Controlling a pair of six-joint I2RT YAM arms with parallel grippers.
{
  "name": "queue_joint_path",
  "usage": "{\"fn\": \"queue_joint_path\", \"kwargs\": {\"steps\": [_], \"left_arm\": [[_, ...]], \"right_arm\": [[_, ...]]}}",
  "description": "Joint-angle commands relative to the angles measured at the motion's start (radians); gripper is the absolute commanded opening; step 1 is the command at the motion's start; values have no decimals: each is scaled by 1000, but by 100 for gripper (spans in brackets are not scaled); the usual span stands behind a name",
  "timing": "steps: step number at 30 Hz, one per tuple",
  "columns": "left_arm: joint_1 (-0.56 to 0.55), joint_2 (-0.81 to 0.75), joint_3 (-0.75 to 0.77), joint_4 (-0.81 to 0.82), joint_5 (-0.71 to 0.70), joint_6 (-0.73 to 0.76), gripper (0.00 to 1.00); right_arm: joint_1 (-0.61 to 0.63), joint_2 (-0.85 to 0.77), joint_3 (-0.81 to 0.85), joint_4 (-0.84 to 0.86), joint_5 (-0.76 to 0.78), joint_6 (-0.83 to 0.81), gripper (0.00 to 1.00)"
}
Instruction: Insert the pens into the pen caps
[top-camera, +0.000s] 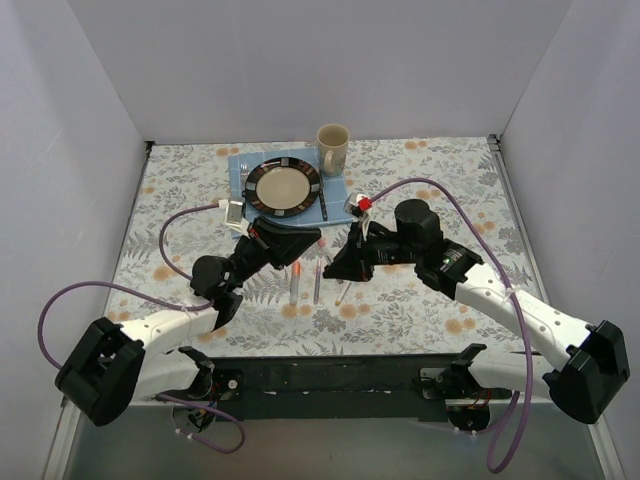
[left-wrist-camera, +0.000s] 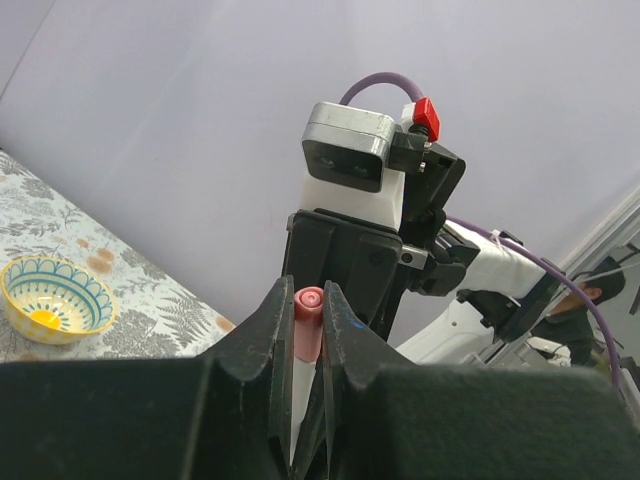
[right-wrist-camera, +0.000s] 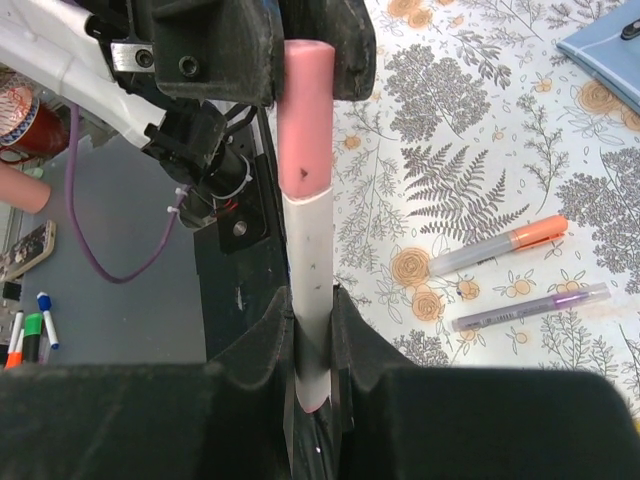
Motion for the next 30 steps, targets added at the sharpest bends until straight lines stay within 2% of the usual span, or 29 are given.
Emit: {"fn": "queue_joint_path", "kwargs": {"steps": [1, 6, 10, 11, 14, 21, 22, 23, 24, 27, 30], "left_arm": [[-144, 78, -76, -185, 422, -26, 0], [-191, 89, -53, -318, 374, 34, 0], [-210, 109, -11, -408, 397, 80, 0], [-213, 104, -3, -485, 393, 116, 0], [-213, 92, 19, -577, 365, 164, 0], [-224, 132, -21, -390, 431, 102, 0], [-225, 147, -11, -408, 417, 101, 0], [-225, 197, 43, -529, 410, 95, 0], [-228, 228, 68, -568, 420, 114, 0], [-273, 224, 97, -623, 331, 141, 0], [-279, 229, 131, -709, 317, 195, 0]], "right_arm": [[-104, 15, 230, 554, 188, 46, 1], [-123, 30, 288, 491, 196, -29, 1], [-123, 53, 350, 423, 214, -115, 1], [-123, 53, 353, 403, 223, -152, 1], [-124, 30, 354, 379, 272, -199, 1], [-124, 15, 351, 418, 254, -218, 1], [-124, 13, 348, 429, 253, -213, 1], [-129, 19, 360, 413, 268, -216, 1], [-129, 20, 376, 405, 283, -228, 1], [-127, 15, 391, 393, 343, -245, 1], [-127, 9, 388, 392, 357, -275, 1]]}}
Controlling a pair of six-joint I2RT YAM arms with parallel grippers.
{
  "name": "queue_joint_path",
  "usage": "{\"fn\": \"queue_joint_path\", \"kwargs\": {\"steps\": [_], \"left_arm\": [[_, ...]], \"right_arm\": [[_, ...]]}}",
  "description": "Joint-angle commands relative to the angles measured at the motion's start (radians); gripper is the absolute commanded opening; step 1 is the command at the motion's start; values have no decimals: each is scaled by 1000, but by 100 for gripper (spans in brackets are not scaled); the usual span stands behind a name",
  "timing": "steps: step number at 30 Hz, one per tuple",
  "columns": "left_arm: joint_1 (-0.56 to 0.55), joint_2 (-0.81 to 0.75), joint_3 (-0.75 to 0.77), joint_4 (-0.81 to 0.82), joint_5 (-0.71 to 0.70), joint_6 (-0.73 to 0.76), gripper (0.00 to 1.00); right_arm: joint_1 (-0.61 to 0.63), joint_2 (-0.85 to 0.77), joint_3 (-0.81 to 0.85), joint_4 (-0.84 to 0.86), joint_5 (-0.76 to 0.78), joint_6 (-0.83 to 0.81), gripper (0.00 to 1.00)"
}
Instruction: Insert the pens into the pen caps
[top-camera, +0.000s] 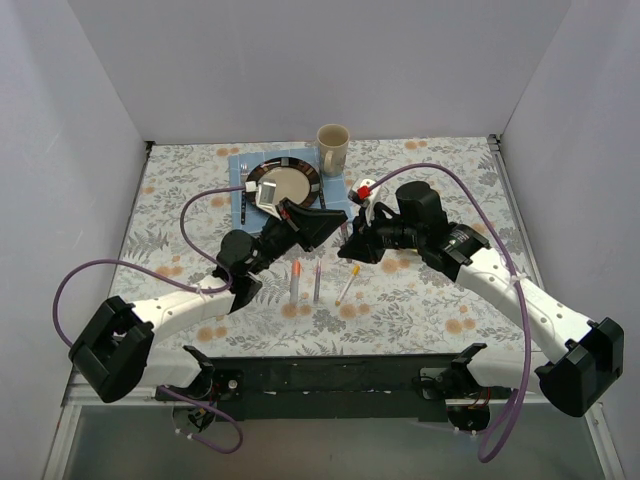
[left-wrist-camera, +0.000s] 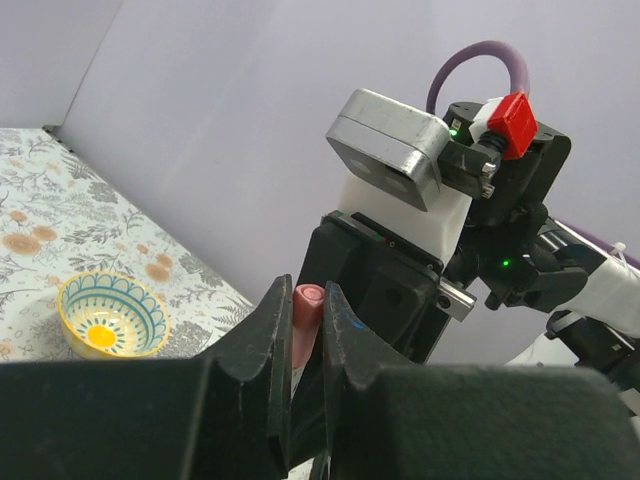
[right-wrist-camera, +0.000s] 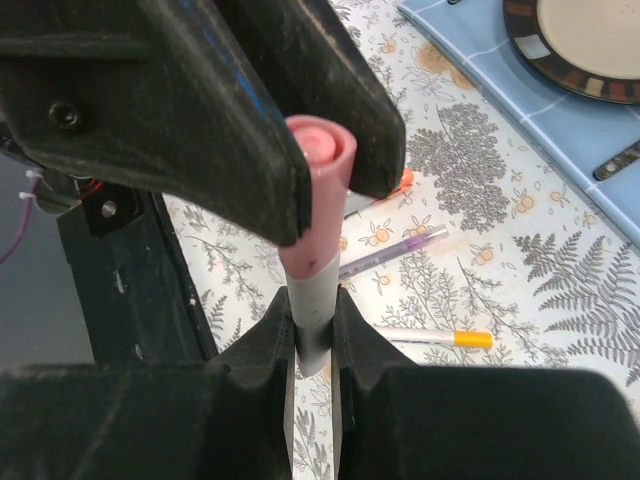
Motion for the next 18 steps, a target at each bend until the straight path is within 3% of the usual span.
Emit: {"fn": "queue_joint_path", "kwargs": {"steps": [1, 5, 13, 16, 18], "left_arm": [[-166, 70, -83, -509, 480, 19, 0], [-168, 53, -141, -389, 512, -16, 0], [-119, -83, -195, -416, 523, -20, 0], [-119, -71, -162, -529, 525, 19, 0], [-119, -56, -110, -613, 516, 74, 0]], "right_arm": [[-42, -61, 227, 657, 217, -37, 1], [-85, -75, 218, 685, 222, -15, 1], [-239, -83, 184, 827, 55, 200, 1], [-255, -87, 138, 921, -20, 247, 1], [-255, -69, 156, 891, -62, 212, 1]]}}
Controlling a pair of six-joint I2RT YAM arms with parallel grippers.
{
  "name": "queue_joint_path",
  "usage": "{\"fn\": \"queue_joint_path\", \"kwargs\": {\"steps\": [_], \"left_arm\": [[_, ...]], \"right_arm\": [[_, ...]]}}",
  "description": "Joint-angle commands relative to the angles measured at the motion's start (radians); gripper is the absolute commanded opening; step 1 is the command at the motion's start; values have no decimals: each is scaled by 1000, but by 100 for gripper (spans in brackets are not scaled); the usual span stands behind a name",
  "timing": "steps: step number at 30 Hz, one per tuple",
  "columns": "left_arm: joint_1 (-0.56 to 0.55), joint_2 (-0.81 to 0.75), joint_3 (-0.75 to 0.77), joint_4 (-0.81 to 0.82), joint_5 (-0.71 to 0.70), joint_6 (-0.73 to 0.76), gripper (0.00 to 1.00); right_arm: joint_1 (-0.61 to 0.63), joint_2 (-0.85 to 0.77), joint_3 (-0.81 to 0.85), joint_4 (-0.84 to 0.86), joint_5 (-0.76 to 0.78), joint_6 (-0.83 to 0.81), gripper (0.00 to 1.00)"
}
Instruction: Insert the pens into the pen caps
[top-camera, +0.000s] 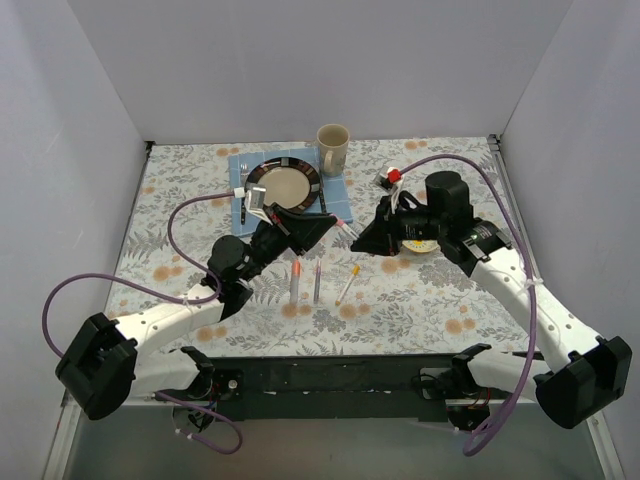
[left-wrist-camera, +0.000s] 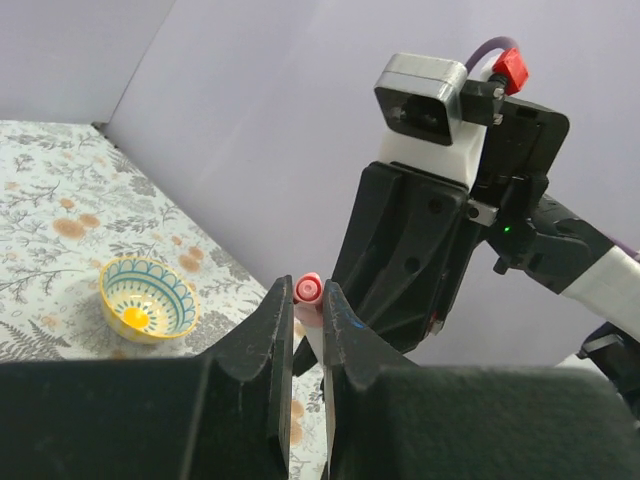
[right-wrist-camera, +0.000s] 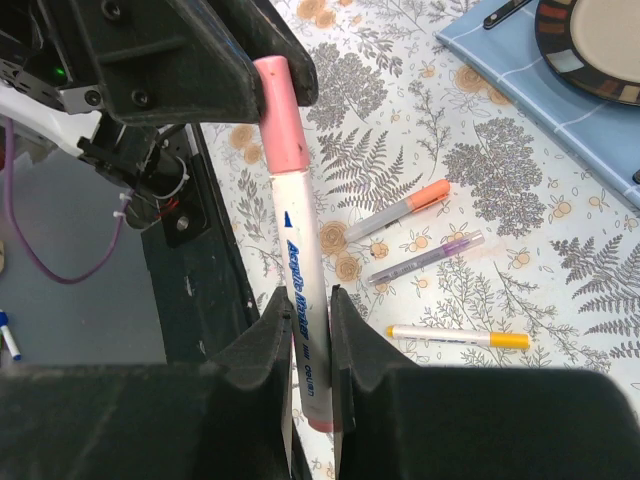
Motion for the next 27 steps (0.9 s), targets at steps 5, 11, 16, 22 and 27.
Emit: {"fn": "queue_joint_path", "kwargs": {"steps": [5, 11, 16, 22, 27], "left_arm": [[-114, 43, -124, -279, 581, -65, 0], [-114, 111, -75, -99, 631, -134, 0], [-107, 99, -49, -174, 632, -165, 0], [-94, 43, 81, -502, 572, -33, 0], [-76, 17, 156, -639, 527, 15, 0]], "right_arm": [[-101, 34, 178, 895, 99, 136, 1], [-70, 37, 112, 927, 108, 141, 1], [-43, 40, 152, 795, 61, -46, 1], [97, 35, 137, 606, 195, -327, 1], [148, 19, 92, 620, 267, -350, 1]]}}
